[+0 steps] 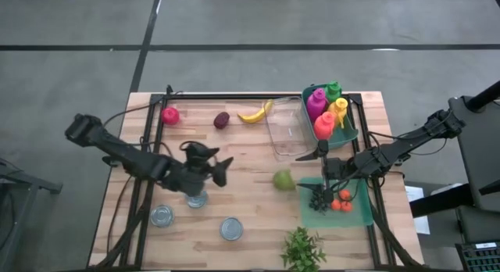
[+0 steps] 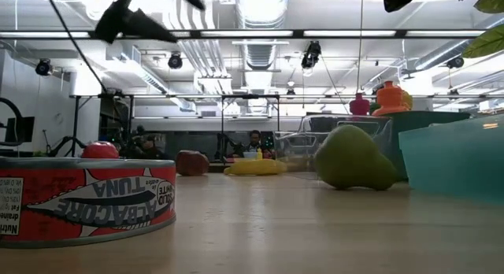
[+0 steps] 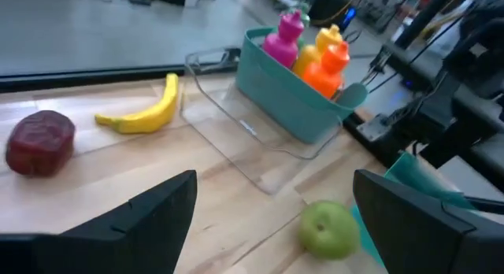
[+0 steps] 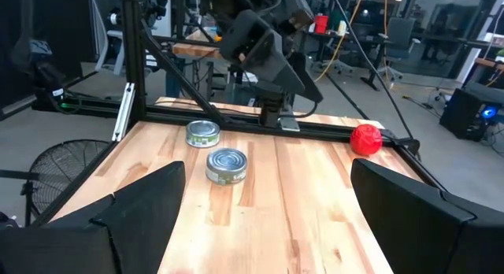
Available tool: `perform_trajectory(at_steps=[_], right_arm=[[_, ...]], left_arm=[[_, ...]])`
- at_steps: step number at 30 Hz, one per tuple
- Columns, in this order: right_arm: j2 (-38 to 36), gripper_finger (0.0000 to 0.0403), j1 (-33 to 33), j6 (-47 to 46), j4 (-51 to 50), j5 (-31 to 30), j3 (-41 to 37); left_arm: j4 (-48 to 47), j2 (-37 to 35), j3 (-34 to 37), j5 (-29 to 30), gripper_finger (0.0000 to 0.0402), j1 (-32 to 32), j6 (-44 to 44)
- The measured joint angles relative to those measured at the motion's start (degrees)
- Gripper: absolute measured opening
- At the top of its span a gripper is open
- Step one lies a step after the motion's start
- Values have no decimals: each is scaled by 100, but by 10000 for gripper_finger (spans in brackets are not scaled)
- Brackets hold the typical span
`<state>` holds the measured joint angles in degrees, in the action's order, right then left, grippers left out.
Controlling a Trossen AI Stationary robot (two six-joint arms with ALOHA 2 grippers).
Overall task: Pick & Place Food Item
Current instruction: Put the pear into the green transparent bin
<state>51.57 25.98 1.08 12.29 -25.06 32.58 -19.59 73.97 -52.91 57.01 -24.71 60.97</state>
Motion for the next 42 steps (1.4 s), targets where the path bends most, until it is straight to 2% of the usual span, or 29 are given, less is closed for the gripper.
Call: perform_trajectory(at_steps=[3, 6, 10, 13, 16, 26, 33, 39, 42], right_arm=[[0, 359, 0, -1, 0, -2, 0], [0, 359, 0, 0, 0, -1, 0], [0, 359, 0, 0, 0, -1, 0], [0, 359, 0, -1, 0, 0, 0], [0, 359, -1, -2, 0, 0, 0], [0, 359, 0, 0, 0, 0, 0], [0, 359, 0, 0, 0, -1, 0], [0, 359, -2, 0, 0, -2, 0], [0, 359, -1, 0, 0, 0, 0]], left_arm=[[717, -601, 780, 40, 343, -45, -475], [1562, -1201, 1481, -94, 343, -44, -1616], [2738, -1907, 2211, -610, 343, -44, -3242], [3325, -2418, 2661, -987, 343, -33, -3976], [3634, -2857, 3070, -1308, 343, -33, -4303], [4812, -3650, 4260, -1506, 343, -62, -5037], [4853, -3944, 4498, -1549, 343, -90, -5173], [4852, -4089, 4500, -2117, 343, -279, -6148], [4854, -4155, 4500, -2170, 343, -366, -6254]])
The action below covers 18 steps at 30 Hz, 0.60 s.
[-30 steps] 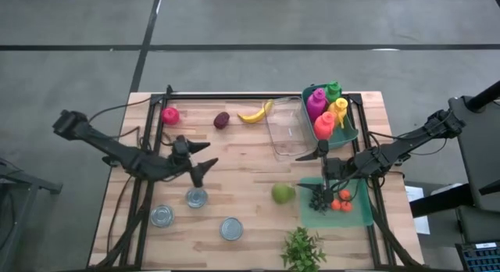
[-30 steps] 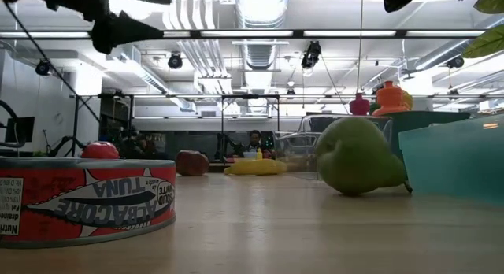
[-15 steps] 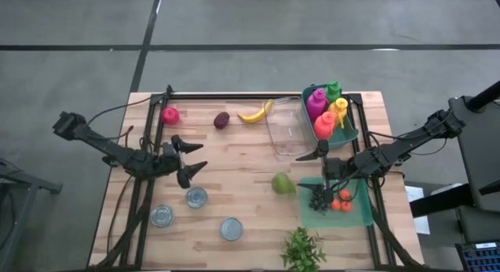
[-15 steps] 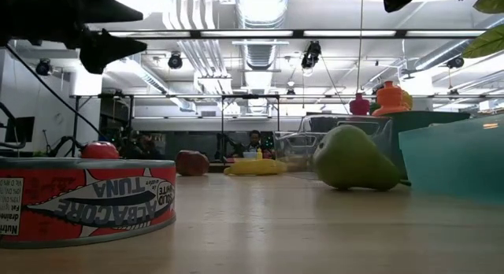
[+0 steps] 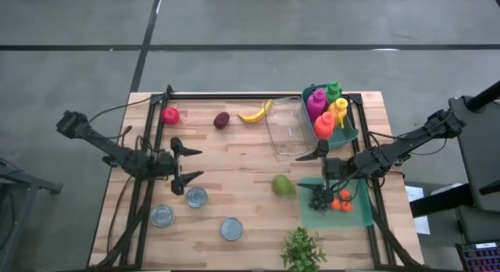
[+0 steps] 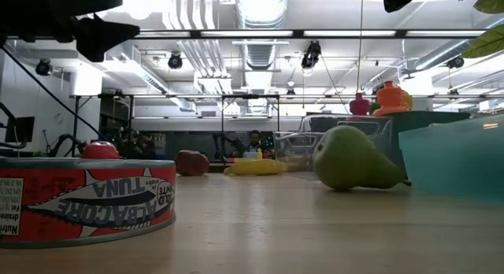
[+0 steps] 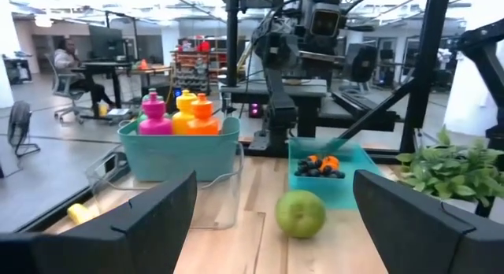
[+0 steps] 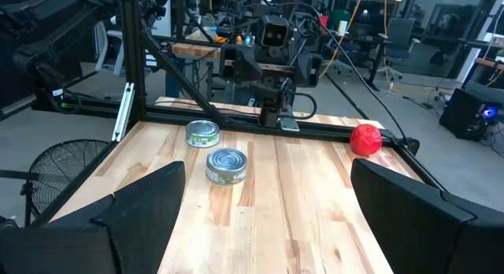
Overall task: Pick & Place Food Item
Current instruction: Put the pear into the green transparent bin
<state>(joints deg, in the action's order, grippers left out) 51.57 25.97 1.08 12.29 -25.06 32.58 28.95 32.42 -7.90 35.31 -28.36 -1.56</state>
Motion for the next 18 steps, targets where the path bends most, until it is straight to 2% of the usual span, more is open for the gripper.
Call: perform_trajectory(at_steps=[18], right_arm=[[0, 359, 0, -2, -1, -1, 0]], left_arm=[[126, -387, 399, 367, 343, -30, 108]])
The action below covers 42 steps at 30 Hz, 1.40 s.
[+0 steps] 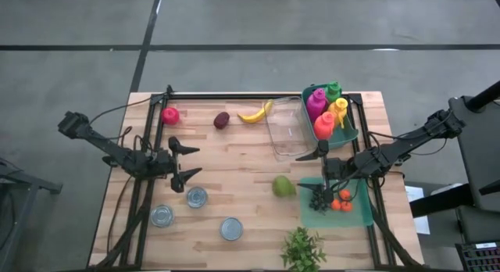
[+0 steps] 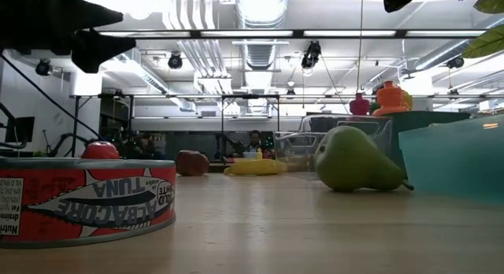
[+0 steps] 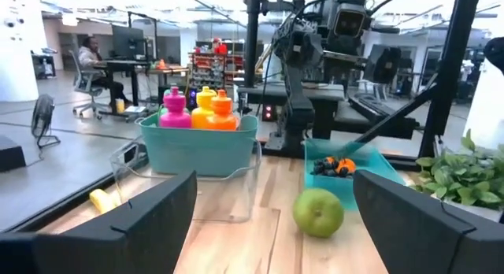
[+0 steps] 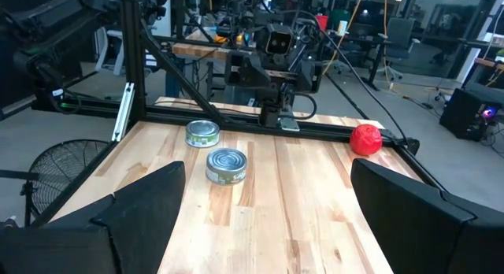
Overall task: Pick & Place Food Item
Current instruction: Put the pear into the green transparent bin
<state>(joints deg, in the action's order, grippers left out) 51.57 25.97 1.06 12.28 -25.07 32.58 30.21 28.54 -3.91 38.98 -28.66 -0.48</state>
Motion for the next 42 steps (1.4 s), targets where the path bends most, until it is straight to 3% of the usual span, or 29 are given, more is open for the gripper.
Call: perform_trajectory(at_steps=[16, 26, 42], right_arm=[[0, 359, -1, 2, 1, 0, 0], [0, 359, 1, 0, 1, -1, 0], [0, 359, -1, 2, 1, -1, 0]], left_arm=[[256, -134, 364, -2, 344, -29, 47], [-349, -132, 366, -2, 344, -26, -368], [-1099, -132, 370, 0, 343, -24, -95]])
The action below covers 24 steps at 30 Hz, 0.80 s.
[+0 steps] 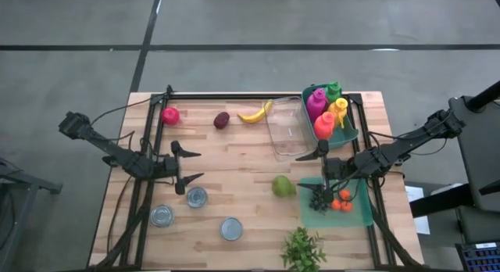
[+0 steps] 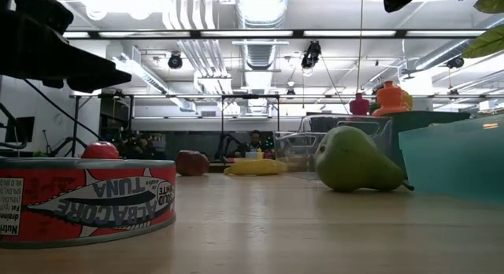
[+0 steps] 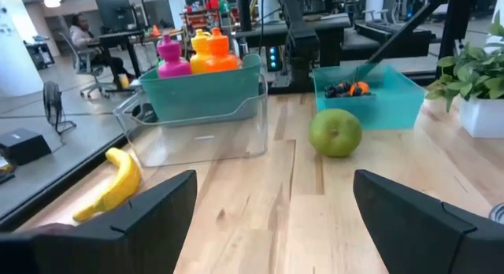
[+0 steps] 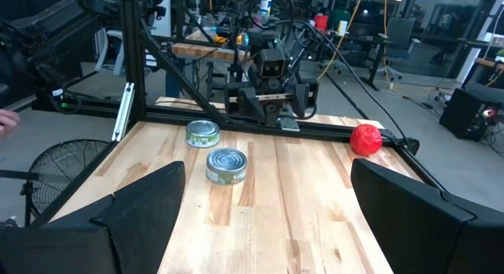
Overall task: Pick & Place Food Item
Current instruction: Put the pear into the green transparent bin
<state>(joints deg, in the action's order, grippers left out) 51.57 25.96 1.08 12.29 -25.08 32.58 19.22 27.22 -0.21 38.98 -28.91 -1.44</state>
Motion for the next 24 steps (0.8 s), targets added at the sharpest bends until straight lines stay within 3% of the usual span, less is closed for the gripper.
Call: perform_trajectory(at_steps=[17, 24], right_arm=[[0, 359, 0, -1, 0, 0, 0], [0, 359, 0, 0, 0, 0, 0]], left_arm=[[-27, 0, 0, 0, 343, 0, 25], [-601, 0, 0, 0, 343, 0, 33]])
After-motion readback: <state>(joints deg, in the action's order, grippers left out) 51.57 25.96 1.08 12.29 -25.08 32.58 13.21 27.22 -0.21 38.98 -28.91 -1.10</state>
